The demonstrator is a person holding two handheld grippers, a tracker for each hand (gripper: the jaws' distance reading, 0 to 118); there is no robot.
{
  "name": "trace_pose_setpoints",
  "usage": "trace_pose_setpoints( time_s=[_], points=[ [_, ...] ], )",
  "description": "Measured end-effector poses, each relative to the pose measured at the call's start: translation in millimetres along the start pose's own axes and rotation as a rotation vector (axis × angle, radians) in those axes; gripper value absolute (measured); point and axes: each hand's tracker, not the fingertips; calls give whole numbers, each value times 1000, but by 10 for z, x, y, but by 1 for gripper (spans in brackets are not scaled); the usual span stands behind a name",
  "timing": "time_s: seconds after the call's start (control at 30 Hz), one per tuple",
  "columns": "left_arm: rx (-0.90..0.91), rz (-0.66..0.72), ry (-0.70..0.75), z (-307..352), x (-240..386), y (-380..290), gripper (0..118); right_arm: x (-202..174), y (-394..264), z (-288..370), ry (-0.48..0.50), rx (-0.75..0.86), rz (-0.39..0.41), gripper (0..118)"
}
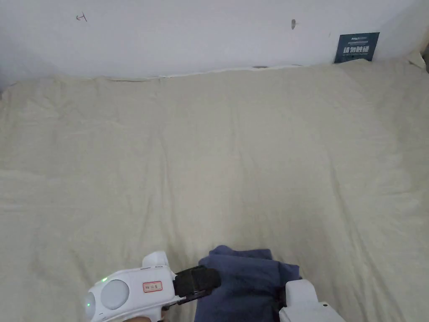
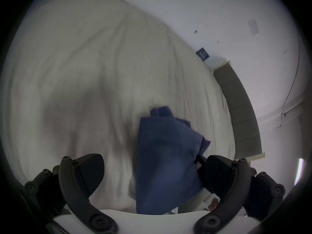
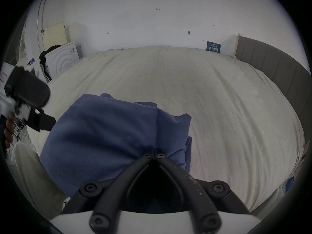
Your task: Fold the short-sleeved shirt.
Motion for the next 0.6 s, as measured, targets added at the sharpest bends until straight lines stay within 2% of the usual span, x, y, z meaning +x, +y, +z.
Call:
trace_pose_setpoints(
  time_s=[0.1,0.17,0.2,0.23,0.3,0.4,0.43,0.47,0.5,0.53,0.6],
  points=[
    [-89,-11,1,-188,-23,-37,84,21,-3,4,11,0,-2,1],
    [-114,-79,20,-205,61,-98,71,36,2,2,18,-3,-5,1],
    [-78,-160,54,-192,93,-118,71,41,0,3,22,-3,-10,1],
    [-83,-181,57,-182,118,-128,68,47,-1,3,25,-3,-15,1],
    [-89,-149,47,-171,142,-116,53,65,2,2,32,-5,-25,1],
    [-84,-150,57,-186,47,-61,38,77,16,10,39,-12,-47,1],
    [-82,-150,59,-172,47,-55,31,74,38,21,41,-17,-49,1],
    [-82,-145,39,-134,88,-93,15,75,58,28,43,-23,-47,1],
    [-85,-87,-58,-116,126,-107,13,78,83,36,38,-36,-44,1],
    [-65,-88,6,-83,167,-100,13,88,125,50,40,-45,-46,1],
    [-42,-174,10,-20,250,-81,13,101,185,78,50,-52,-51,1]
  ],
)
